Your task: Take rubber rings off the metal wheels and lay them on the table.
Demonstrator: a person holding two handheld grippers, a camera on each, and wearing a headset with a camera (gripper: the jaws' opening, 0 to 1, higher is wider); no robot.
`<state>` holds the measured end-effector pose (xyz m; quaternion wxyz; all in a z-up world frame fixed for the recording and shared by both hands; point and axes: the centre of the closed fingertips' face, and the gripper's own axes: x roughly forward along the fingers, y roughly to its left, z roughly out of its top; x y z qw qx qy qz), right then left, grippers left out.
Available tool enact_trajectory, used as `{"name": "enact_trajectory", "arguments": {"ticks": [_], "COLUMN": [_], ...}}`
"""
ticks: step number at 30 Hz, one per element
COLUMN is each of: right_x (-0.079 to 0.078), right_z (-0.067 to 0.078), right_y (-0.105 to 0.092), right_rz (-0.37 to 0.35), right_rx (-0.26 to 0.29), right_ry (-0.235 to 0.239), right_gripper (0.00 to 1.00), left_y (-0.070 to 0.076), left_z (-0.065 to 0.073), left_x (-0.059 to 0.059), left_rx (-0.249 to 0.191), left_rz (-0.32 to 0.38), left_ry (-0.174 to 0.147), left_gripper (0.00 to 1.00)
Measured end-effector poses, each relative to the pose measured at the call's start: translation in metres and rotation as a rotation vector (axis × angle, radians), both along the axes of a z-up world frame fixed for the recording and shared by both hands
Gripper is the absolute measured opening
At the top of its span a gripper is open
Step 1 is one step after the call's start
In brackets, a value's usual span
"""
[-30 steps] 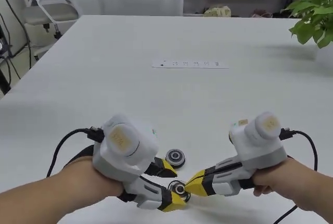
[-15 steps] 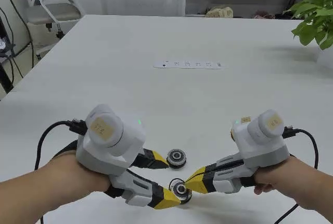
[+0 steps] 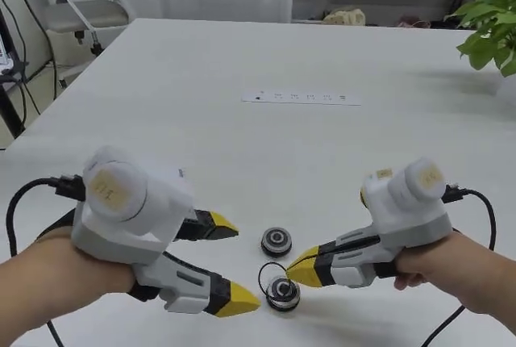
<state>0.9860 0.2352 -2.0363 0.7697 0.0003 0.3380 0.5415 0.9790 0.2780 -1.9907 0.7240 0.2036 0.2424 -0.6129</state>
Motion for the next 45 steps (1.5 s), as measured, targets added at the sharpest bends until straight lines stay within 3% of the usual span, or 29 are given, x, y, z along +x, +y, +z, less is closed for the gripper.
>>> {"name": "enact_trajectory", "arguments": {"ticks": [8,19,30,36,42,45], "right_x": [0.006,0.008,0.011,0.015,0.025,0.027], "right_z": [0.006,0.002,-0.009,-0.016,-0.012,-0.009], "right_y": [0.011,0.032,0.046,0.045,0.036,0.032], "right_rz": [0.016,0.054,0.074,0.079,0.044,0.034], "right_rx": [-0.001,-0.018,-0.044,-0.09,-0.104,-0.098], "right_ry": [-0.018,-0.024,-0.03,-0.072,-0.13,-0.129], "right_gripper": [0.0,0.0,0.0,0.0,0.19,0.19], "left_y": [0.018,0.041,0.05,0.052,0.051,0.051], "left_z": [0.008,0.007,0.006,0.005,0.006,0.005], "left_x": [0.003,0.003,0.002,0.001,0.002,0.003], "left_rx": [-0.027,-0.019,-0.014,-0.011,-0.007,-0.002], "left_rz": [0.054,0.118,0.147,0.151,0.149,0.146], "left_ry": [0.004,0.003,0.004,0.008,0.007,0.007], "left_gripper": [0.59,0.6,0.6,0.6,0.6,0.6]}}
